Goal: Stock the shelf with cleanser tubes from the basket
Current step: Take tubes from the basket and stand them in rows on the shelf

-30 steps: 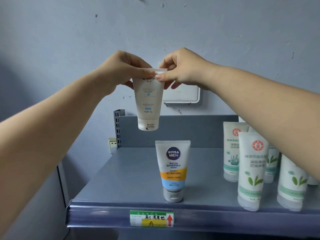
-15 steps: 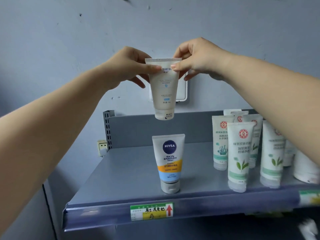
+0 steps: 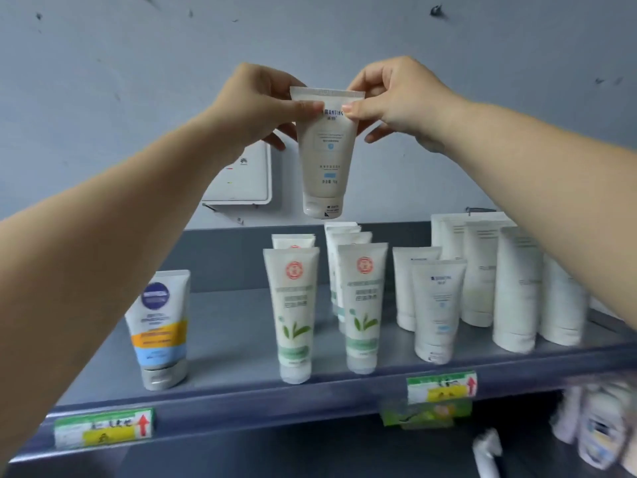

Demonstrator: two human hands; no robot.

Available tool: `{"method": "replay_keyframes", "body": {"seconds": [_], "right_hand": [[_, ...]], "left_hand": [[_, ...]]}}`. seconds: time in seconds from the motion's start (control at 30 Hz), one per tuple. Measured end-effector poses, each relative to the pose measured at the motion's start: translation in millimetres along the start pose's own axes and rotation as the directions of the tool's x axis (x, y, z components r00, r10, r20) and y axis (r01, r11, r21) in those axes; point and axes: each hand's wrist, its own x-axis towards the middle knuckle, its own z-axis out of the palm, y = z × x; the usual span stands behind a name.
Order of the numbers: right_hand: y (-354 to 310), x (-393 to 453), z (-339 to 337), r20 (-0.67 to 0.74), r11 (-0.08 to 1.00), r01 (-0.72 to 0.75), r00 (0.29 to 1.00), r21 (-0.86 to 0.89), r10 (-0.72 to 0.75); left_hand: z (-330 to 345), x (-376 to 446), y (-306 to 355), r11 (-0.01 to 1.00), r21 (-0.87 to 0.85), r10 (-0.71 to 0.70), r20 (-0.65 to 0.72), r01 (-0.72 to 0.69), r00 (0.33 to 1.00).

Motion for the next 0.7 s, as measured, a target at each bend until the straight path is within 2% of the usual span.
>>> {"method": "replay_keyframes", "body": {"seconds": [0.2, 0.4, 0.7], "right_hand": [[45, -13, -52, 0.015, 0.999, -0.016, 1.000, -0.038, 0.016], [81, -1, -74, 0.089, 0.997, -0.070, 0.993, -0.040, 0.073], [124, 30, -78, 0.217, 0.979, -0.140, 0.961, -0.149, 0.171]], "left_hand": [[62, 17, 24, 0.997, -0.007, -0.081, 0.040, 0.082, 0.996], [87, 41, 24, 0.983, 0.053, -0.181, 0.118, 0.176, 0.976], [115, 82, -1, 0.956, 0.251, -0.215, 0.242, 0.153, 0.946]]}}
